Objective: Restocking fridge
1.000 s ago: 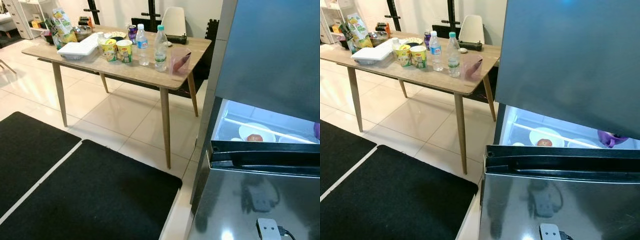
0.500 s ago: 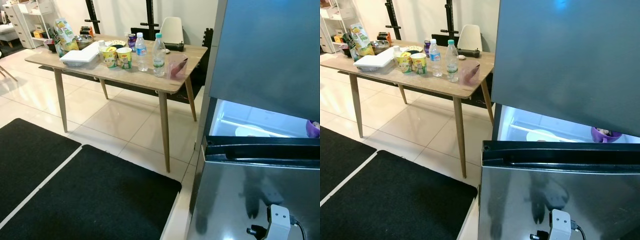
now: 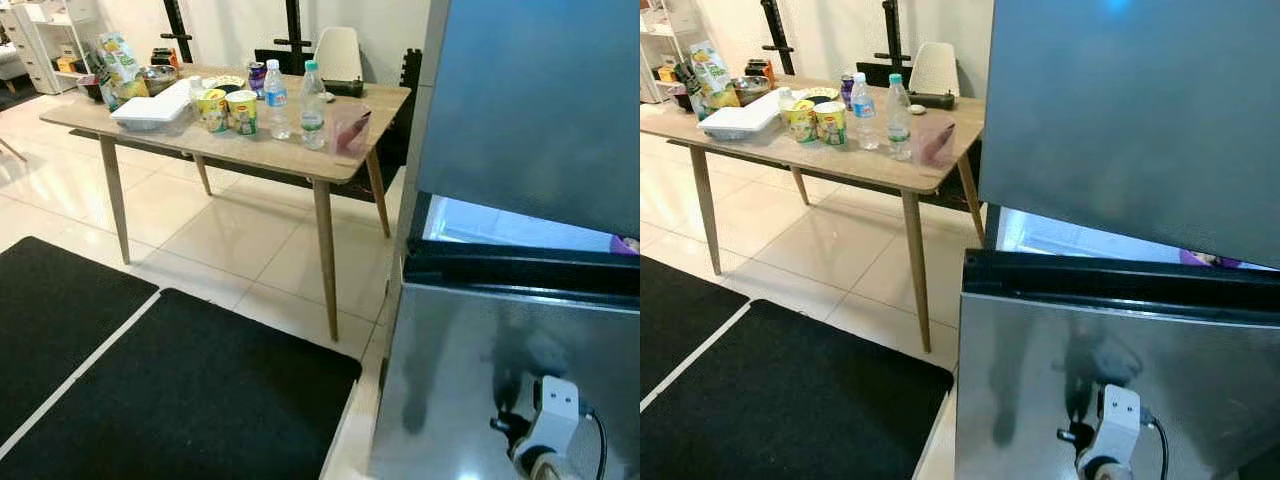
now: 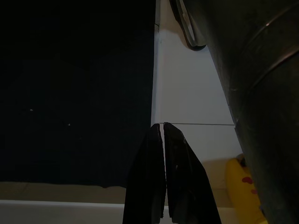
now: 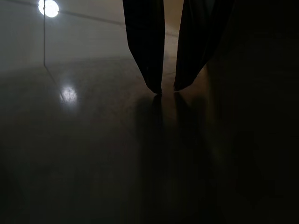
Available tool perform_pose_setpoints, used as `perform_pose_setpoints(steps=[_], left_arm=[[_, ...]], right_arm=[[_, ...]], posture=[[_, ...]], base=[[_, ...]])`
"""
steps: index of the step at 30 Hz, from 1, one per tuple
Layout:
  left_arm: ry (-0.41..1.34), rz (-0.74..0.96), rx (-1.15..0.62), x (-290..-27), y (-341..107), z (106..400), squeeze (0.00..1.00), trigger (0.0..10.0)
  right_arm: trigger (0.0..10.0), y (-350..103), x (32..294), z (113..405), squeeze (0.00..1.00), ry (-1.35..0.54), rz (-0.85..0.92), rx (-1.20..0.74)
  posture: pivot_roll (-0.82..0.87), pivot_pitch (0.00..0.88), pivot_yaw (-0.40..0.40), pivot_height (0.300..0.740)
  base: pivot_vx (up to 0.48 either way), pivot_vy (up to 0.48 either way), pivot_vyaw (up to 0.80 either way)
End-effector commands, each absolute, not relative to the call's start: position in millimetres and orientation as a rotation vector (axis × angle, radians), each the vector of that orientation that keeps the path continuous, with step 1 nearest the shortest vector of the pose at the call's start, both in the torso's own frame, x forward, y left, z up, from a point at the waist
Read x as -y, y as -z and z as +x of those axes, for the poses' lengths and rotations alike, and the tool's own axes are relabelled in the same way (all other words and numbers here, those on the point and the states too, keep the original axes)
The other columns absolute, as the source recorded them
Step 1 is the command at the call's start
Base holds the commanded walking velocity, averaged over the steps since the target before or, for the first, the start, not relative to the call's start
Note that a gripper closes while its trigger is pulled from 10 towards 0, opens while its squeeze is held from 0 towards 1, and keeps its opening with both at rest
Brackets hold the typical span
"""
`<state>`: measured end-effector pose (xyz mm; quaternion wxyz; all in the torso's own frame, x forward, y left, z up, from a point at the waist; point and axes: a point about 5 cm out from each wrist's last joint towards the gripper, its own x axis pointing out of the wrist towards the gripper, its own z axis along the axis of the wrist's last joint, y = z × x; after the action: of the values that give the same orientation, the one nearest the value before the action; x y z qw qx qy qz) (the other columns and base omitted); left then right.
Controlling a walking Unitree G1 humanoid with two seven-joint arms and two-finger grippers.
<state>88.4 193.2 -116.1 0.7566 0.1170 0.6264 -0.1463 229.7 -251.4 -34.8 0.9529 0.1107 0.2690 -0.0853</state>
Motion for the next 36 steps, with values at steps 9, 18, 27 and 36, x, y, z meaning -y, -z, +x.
perform_pose_setpoints(steps=[9,18,27,36], left_arm=[[0.329,0.250,-1.333,-189,115,96,0.00,10.0],[0.329,0.243,-1.332,-187,115,96,0.00,10.0],[0.330,0.239,-1.331,-186,115,96,0.00,10.0],[0.330,0.237,-1.332,-186,115,96,0.00,10.0]], right_arm=[[10.0,2,254,265,0.00,0.150,0.235,-0.367],[10.0,-10,252,279,0.00,0.135,0.249,-0.308],[10.0,-20,247,290,0.00,0.112,0.262,-0.259],[10.0,-19,246,289,0.00,0.119,0.281,-0.257]], posture=[[-0.09,0.000,0.008,0.740],[-0.09,0.000,0.004,0.740],[-0.09,0.000,0.001,0.740],[-0.09,0.000,0.002,0.740]], base=[[0.000,0.000,0.00],[0.000,0.000,0.00],[0.000,0.000,0.00],[0.000,0.000,0.00]])
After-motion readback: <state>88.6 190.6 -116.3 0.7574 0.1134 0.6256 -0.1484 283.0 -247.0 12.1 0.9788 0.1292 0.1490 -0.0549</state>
